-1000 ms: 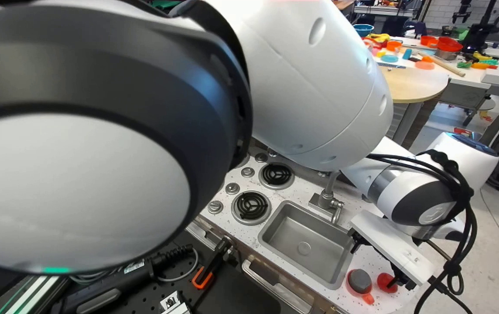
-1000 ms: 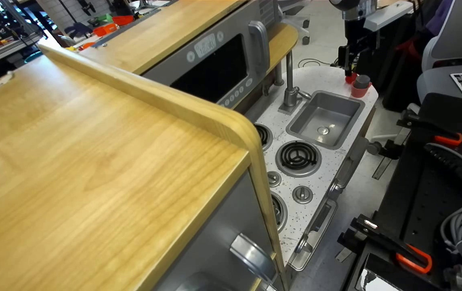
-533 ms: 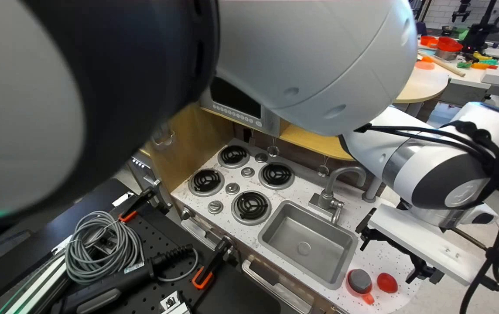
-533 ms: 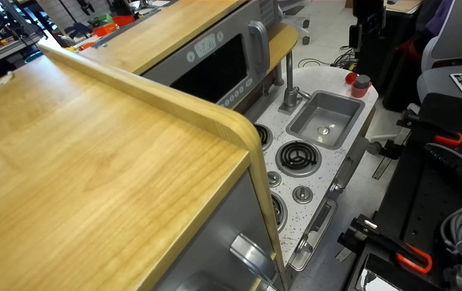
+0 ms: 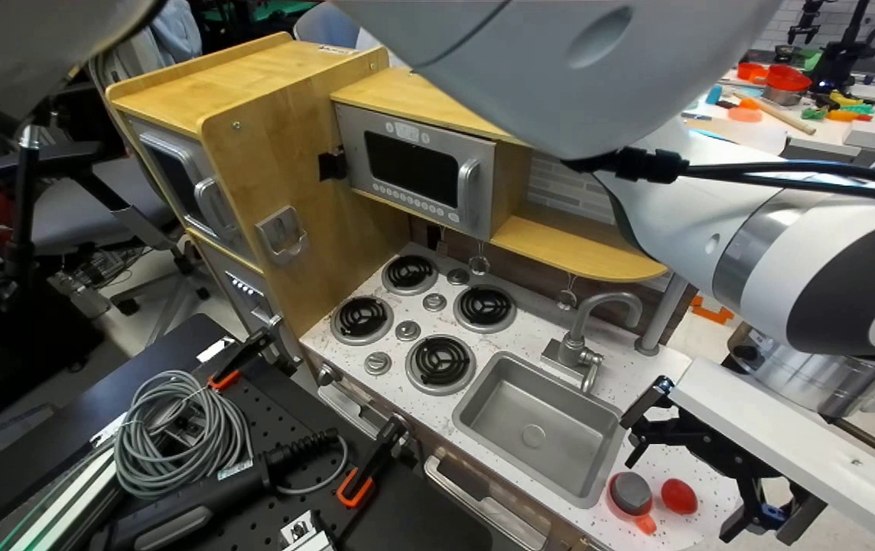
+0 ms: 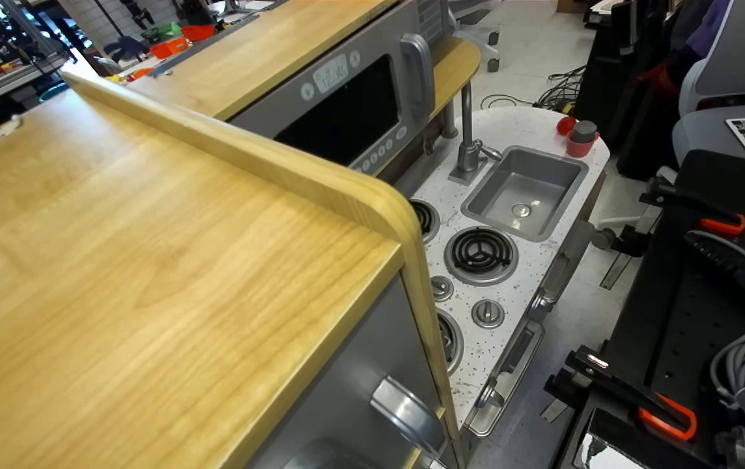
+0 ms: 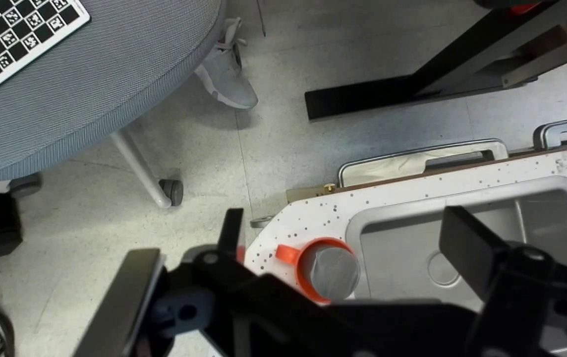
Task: Put the grey thing in the orange cup
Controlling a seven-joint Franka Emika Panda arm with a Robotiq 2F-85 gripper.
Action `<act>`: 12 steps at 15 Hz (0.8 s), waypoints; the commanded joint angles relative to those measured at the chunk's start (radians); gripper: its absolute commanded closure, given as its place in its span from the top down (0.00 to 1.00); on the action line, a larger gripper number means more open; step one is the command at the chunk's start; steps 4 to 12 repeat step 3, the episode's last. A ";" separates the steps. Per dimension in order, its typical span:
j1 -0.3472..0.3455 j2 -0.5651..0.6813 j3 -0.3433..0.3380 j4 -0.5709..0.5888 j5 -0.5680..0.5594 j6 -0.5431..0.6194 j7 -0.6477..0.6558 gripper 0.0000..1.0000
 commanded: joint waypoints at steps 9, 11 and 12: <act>-0.008 0.004 0.010 0.002 -0.009 -0.005 0.004 1.00; -0.008 0.004 0.010 0.002 -0.009 -0.005 0.004 1.00; -0.008 0.004 0.010 0.002 -0.009 -0.005 0.004 1.00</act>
